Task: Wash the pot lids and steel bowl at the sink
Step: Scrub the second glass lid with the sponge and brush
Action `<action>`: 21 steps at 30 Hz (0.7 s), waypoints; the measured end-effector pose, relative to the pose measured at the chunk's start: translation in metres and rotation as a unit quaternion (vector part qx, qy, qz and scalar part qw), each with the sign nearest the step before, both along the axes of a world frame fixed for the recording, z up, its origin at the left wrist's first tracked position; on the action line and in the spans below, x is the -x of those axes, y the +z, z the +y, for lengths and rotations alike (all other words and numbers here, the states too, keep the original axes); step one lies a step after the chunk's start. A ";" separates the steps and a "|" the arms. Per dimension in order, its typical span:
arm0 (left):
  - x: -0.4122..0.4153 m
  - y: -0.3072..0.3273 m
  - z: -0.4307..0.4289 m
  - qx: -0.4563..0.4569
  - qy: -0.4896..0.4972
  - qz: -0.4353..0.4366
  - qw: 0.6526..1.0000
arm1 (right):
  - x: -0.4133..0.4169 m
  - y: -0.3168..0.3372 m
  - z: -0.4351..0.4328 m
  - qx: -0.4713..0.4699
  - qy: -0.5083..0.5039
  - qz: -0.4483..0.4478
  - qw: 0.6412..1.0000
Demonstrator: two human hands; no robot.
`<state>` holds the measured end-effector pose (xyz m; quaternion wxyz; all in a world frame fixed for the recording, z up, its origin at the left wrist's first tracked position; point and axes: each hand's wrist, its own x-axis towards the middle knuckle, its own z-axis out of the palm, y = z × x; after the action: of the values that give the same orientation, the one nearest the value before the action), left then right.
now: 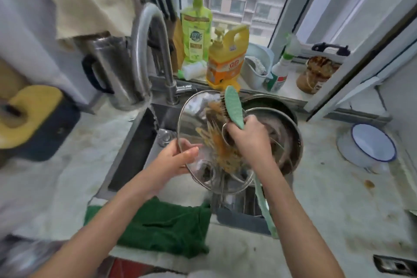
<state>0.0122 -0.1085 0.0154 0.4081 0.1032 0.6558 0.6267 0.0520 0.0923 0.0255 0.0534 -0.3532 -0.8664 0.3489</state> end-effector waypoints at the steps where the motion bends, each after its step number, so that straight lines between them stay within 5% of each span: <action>1: 0.004 -0.001 -0.012 -0.019 0.024 -0.022 0.999 | 0.011 -0.003 -0.016 0.010 0.010 -0.001 1.000; 5: 0.037 -0.016 -0.085 -0.090 0.102 -0.104 0.985 | 0.057 -0.023 -0.098 0.057 0.023 -0.013 0.998; 9: 0.072 -0.031 -0.127 -0.122 0.069 -0.203 0.969 | 0.082 -0.039 -0.141 0.076 0.000 -0.034 0.997; 14: 0.104 -0.041 -0.144 -0.106 -0.027 -0.186 0.977 | 0.096 -0.052 -0.161 0.128 -0.022 -0.043 0.991; 21: 0.125 -0.052 -0.146 -0.129 0.003 -0.210 0.969 | 0.087 -0.065 -0.114 0.187 0.038 -0.016 0.982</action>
<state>-0.1131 -0.2542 -0.0364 0.5182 0.0193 0.4693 0.7148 -0.0347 -0.0212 -0.0396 -0.0403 -0.3293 -0.7996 0.5006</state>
